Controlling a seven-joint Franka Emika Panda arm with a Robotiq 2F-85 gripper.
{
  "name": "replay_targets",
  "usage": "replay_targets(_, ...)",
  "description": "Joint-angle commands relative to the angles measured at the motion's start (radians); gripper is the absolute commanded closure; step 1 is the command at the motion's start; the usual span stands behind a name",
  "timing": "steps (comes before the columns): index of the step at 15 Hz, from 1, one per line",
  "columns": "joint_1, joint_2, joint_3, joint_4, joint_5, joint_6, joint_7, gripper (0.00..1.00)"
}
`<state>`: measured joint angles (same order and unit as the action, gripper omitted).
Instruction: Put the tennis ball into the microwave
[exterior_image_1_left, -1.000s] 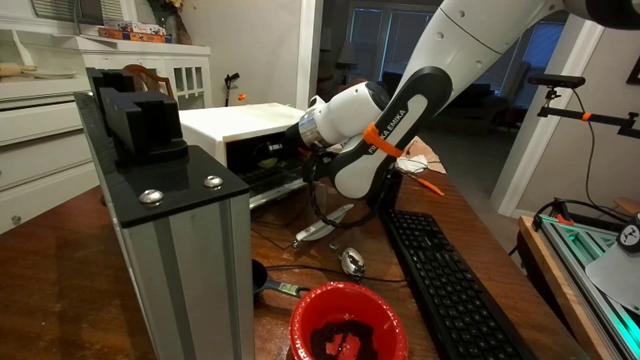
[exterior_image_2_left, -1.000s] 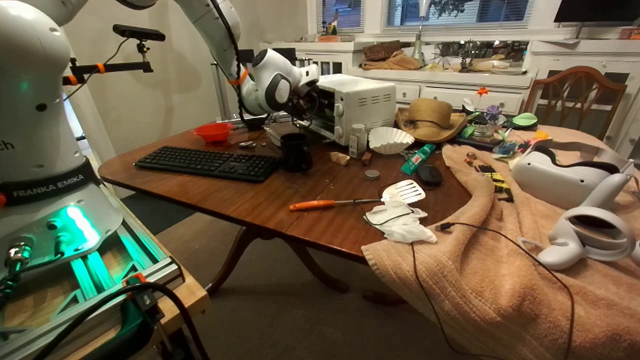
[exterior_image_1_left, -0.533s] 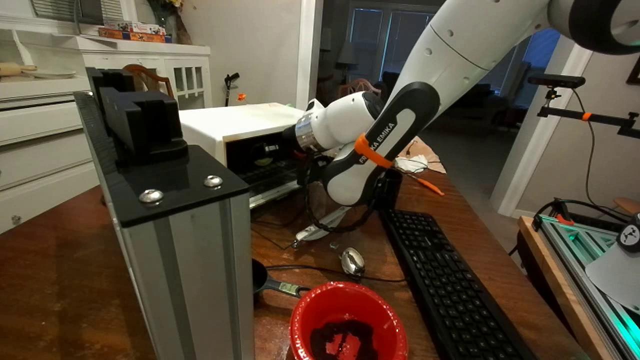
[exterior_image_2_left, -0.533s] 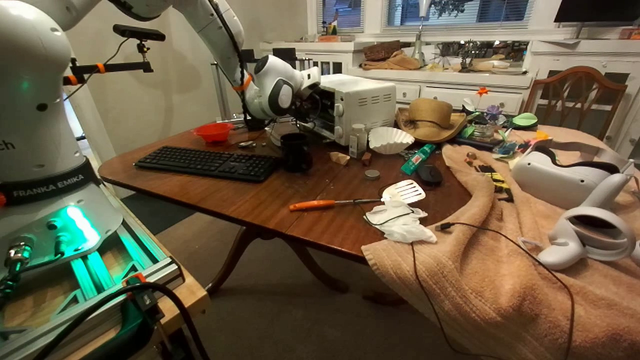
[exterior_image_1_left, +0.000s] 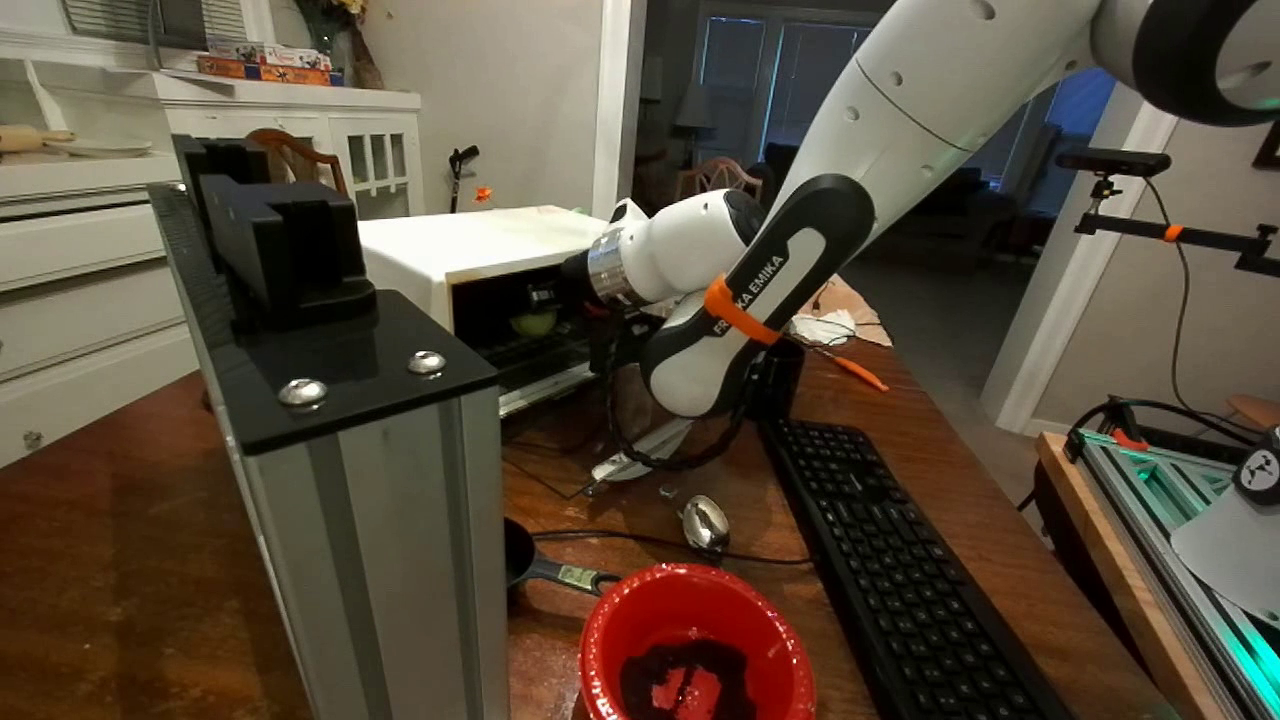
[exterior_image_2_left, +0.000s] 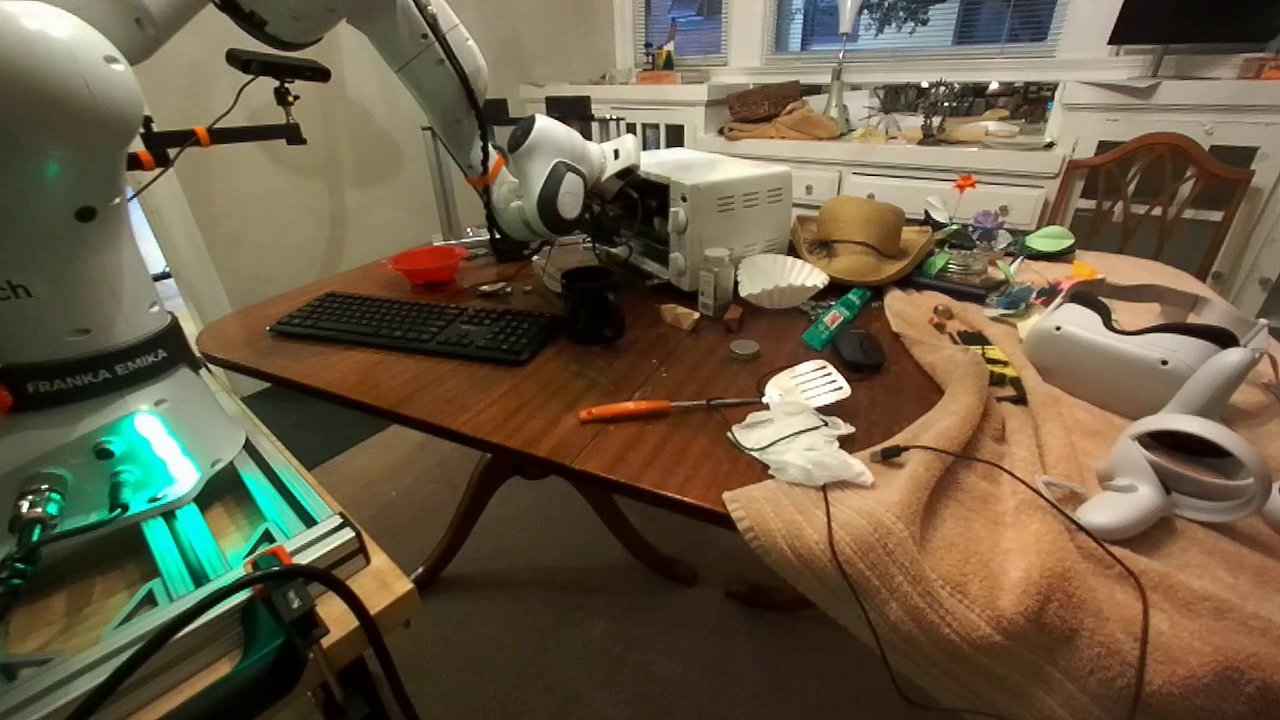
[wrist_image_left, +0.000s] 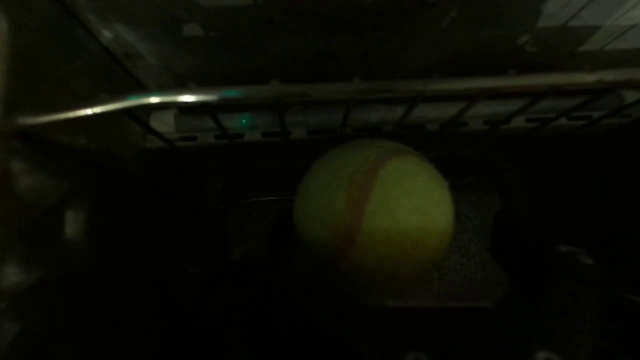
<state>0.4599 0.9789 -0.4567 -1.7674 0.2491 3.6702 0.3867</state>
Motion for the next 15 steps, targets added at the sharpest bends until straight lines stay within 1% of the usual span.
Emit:
replay_targets(1, 0.034, -0.015, -0.028, -0.040, 0.033, 0.006, -0.013, 0.00)
replay_targets(8, 0.093, -0.112, -0.078, -0.183, 0.017, -0.072, -0.023, 0.00)
replay_targets(9, 0.088, -0.131, -0.069, -0.199, -0.004, -0.076, -0.018, 0.00)
replay_targets(10, 0.021, -0.174, 0.039, -0.201, 0.083, -0.074, -0.172, 0.00)
replay_targets(11, 0.081, -0.168, -0.043, -0.227, -0.003, -0.091, -0.048, 0.00)
replay_targets(12, 0.072, -0.192, -0.021, -0.241, -0.002, -0.105, -0.070, 0.00)
replay_targets(15, 0.091, -0.246, -0.025, -0.279, -0.002, -0.169, -0.072, 0.00)
